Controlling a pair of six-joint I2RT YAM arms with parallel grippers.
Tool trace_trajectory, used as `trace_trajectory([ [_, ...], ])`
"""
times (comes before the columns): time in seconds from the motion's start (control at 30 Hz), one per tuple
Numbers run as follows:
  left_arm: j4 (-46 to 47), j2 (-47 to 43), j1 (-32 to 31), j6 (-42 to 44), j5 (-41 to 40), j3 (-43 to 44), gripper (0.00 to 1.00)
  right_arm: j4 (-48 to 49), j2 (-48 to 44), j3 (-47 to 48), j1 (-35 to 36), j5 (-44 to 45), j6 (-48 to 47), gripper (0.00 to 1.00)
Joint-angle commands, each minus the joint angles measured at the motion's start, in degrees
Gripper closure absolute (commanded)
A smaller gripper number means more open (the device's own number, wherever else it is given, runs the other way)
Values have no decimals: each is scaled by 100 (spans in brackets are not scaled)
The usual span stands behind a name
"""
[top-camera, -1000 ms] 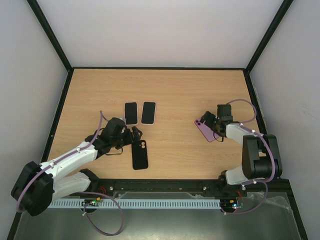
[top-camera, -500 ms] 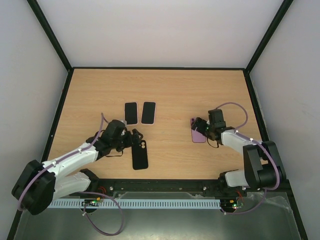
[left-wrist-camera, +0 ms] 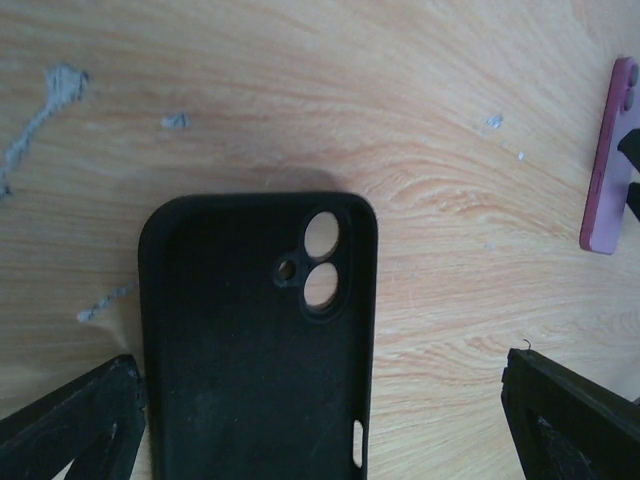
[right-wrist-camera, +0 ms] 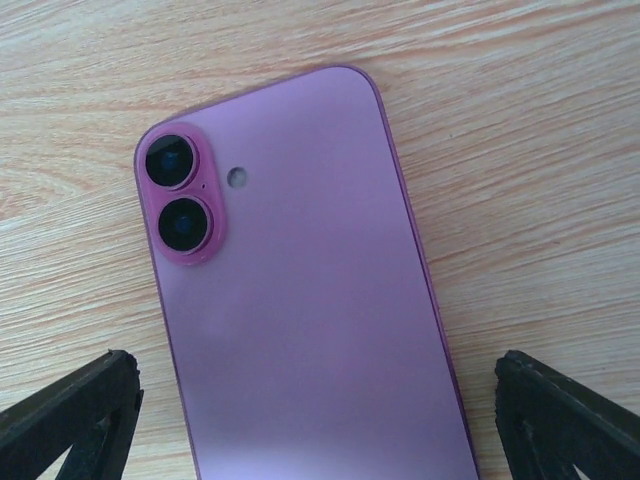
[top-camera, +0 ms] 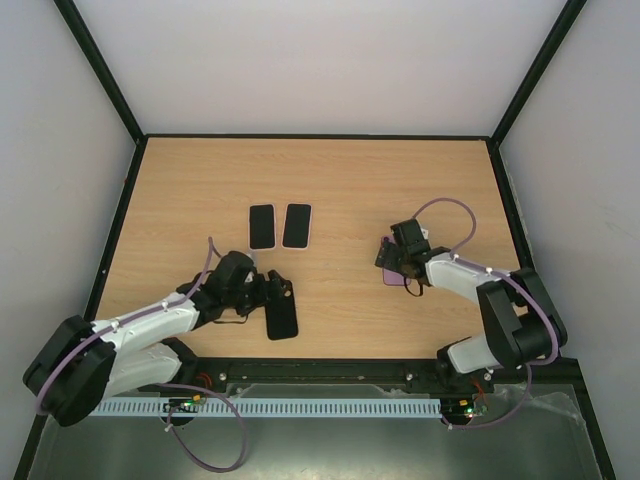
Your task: Put the phone into the phone case
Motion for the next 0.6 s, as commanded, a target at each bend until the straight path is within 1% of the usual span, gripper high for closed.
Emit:
trace_trajectory([
  [0.0,428,127,-121,-306,200,-198,3,-584,501,67,161,504,15,8],
  [0.17,784,278,-221,-484,303,-238,3,-596,814,137,272,683,16,12],
  [0.33,1104,445,-236,-571,359,-149,3,-623,944,170,330,709,-202,17],
  [0.43,1047,477,-237,-522,275,-8,3,-605,958,168,354,581,-293,19],
  [0.57,723,433,-236,-359,105,244,3,-632,946,146,447,506,-330,19],
])
